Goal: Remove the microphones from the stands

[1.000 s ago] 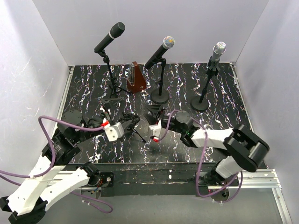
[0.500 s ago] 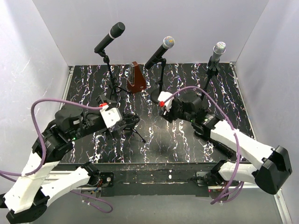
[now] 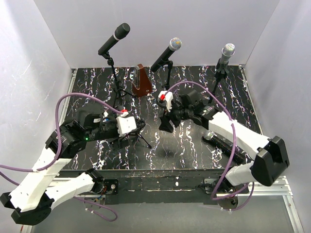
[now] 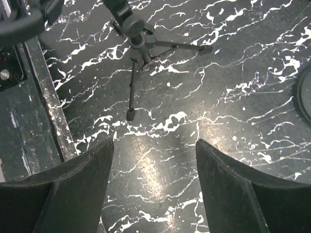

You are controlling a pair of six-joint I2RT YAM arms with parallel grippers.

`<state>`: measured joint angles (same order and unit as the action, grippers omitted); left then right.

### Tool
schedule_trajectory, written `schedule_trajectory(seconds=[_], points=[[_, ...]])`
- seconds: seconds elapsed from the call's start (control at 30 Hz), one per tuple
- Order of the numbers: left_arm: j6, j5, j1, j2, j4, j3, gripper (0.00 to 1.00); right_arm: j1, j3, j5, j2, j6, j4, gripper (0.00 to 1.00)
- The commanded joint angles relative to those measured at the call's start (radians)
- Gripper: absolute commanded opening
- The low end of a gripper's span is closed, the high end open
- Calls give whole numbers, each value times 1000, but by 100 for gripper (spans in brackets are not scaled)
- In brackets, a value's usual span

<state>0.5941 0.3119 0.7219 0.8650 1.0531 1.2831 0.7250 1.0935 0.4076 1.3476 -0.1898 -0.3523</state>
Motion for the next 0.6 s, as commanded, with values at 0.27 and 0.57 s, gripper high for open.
schedule_trajectory(seconds=[0.27,0.57], points=[[119,-40,4,45,-177,-134,59,-2,68,80,24,49,56,74],[147,-181,4,72,-19,-76,0,-15,2,27,-25,52,88,73]])
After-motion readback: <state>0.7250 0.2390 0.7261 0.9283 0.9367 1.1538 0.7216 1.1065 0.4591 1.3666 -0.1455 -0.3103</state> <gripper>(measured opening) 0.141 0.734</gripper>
